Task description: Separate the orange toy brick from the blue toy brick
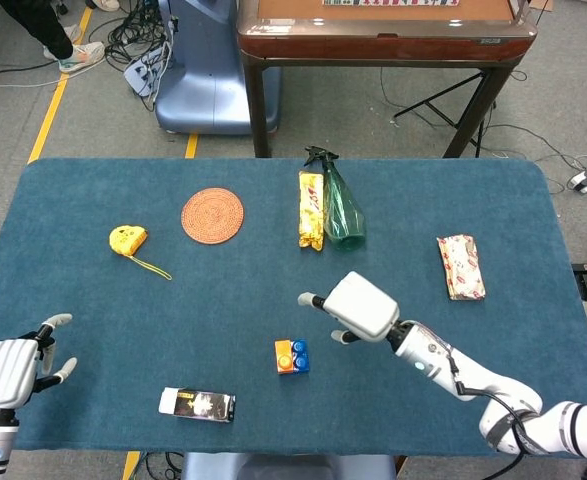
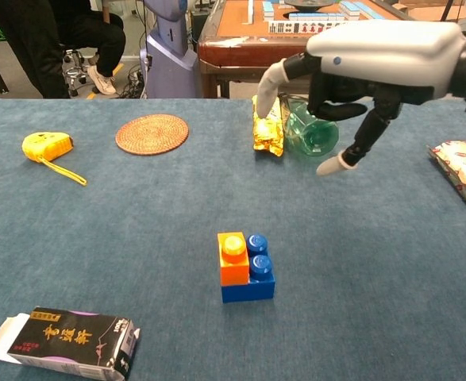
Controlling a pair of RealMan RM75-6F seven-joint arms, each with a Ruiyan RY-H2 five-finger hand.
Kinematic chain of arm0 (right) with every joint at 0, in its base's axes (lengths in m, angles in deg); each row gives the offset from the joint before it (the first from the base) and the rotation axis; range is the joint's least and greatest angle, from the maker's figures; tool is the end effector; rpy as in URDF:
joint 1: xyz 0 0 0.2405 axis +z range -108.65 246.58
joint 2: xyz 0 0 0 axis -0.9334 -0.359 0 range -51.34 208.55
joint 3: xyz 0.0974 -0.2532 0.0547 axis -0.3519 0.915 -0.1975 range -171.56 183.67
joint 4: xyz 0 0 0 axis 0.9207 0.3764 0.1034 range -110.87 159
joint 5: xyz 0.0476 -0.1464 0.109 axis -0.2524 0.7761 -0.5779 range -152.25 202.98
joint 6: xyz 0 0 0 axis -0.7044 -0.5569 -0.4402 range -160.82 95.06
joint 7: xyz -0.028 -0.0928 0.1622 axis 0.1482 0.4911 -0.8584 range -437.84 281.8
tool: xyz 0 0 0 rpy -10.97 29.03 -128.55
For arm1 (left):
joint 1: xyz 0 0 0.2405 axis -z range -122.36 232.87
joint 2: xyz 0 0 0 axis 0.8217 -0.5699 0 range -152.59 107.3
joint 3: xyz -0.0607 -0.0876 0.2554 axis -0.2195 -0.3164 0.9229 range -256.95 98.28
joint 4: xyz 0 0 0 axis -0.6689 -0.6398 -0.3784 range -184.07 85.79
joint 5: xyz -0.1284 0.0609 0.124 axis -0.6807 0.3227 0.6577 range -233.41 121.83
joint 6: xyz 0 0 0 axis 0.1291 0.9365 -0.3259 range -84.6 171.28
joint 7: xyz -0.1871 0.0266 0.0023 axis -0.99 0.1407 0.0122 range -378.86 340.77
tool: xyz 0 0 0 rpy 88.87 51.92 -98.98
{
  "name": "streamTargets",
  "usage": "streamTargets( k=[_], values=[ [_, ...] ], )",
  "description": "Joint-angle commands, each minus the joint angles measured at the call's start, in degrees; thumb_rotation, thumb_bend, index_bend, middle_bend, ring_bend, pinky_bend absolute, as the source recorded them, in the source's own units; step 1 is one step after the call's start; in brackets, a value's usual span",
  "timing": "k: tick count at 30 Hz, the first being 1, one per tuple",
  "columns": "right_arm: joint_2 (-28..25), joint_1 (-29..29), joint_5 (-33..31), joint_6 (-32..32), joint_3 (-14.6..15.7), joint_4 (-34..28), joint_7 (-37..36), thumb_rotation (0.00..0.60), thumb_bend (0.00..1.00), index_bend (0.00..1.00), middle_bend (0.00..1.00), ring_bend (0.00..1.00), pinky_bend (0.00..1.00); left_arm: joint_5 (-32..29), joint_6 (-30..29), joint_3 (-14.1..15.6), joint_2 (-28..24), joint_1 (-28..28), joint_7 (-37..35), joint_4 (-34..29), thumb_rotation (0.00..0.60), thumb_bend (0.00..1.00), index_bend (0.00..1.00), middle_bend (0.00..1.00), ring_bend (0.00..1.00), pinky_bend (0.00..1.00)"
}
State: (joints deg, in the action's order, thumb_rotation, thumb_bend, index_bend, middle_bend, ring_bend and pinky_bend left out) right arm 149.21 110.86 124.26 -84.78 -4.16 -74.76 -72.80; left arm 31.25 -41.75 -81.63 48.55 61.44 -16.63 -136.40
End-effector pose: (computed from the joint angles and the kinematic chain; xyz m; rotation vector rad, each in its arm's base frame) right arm -0.0797 -0.3368 0.0572 2.2739 -0.5114 1.1589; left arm -0.3207 0.2319 0.1501 -1.4206 -0.8845 -0.9211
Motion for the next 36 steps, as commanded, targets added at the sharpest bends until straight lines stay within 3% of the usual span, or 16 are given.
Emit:
streamTargets(
  k=[1, 16, 36],
  values=[
    [1.1, 2.7, 2.0, 1.6, 0.8, 1.5, -1.2, 0.600, 0.17, 0.31, 0.93, 1.00, 1.00, 0.0, 0.2, 0.2, 0.2, 0.1, 0.2, 0.2, 0.600, 0.24, 0.32, 0.78, 0.63, 0.82],
    [5.7, 11.3, 6.1, 5.9, 4.5, 5.8, -3.4, 0.600, 0.23, 0.31, 0.92, 1.00, 1.00, -0.2, 0.8, 0.6, 0.6, 0.2, 0.7, 0.4, 0.600, 0.24, 0.32, 0.77, 0.63, 0.82],
    [9.1, 14.8, 4.6, 8.2, 8.5, 9.1, -1.1, 0.600, 0.29, 0.31, 0.92, 1.00, 1.00, -0.2, 1.2, 1.2, 1.3, 0.1, 0.9, 0.9, 0.600, 0.24, 0.32, 0.77, 0.63, 0.83]
  ],
)
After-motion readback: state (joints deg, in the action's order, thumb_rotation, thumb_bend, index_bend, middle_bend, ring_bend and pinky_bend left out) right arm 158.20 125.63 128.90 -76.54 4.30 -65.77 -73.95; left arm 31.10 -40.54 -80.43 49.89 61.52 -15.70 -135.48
